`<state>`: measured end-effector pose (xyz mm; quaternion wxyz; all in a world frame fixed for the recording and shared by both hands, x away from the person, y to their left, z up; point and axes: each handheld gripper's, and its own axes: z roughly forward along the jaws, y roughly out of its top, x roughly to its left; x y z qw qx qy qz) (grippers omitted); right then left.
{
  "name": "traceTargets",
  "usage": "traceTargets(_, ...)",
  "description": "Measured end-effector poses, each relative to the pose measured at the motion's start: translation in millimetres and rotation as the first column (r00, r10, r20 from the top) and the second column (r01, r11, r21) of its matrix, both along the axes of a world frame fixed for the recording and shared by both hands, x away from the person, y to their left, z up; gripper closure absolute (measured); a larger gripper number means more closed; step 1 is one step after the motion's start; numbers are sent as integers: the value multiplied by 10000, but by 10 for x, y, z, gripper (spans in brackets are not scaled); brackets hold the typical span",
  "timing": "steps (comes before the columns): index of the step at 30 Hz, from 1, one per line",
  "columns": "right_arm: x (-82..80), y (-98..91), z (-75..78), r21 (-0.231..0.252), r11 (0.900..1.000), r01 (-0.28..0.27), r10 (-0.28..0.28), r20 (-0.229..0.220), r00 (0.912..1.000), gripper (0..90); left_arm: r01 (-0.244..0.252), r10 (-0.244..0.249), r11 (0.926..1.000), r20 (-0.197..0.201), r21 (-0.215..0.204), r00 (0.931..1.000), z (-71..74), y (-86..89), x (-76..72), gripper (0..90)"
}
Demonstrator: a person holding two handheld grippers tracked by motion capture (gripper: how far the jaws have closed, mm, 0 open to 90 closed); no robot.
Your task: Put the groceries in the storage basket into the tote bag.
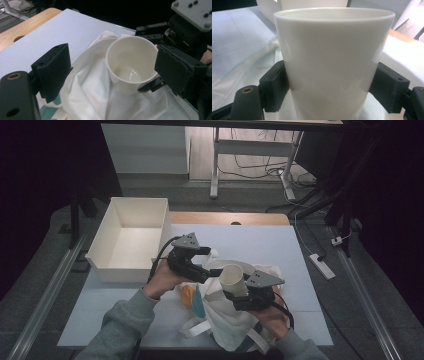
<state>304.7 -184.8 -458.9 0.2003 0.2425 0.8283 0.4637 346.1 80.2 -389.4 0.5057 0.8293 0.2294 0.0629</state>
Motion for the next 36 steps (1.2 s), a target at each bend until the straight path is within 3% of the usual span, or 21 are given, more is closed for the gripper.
traceTargets(5, 7, 35, -94, -186, 9998, -114, 109, -293, 9995, 223, -579, 580, 9983, -115, 88, 9983, -32, 137, 94, 145)
traceTargets(11, 36, 84, -221, -481, 9986, -216, 187, -596, 9980, 223, -883, 890, 9958, -276, 248, 9956, -88, 221, 170, 147)
traceTargets(28, 66, 242, -416, -1039, 9924, -665, 579, -840, 9948, 223, -698, 719, 9962, -389, 516, 9967, -138, 191, 188, 147)
traceTargets(36, 80, 128, -353, -1475, 9870, -634, 399, -1572, 9868, 221, -654, 673, 9970, -456, 412, 9967, -137, 213, 183, 147)
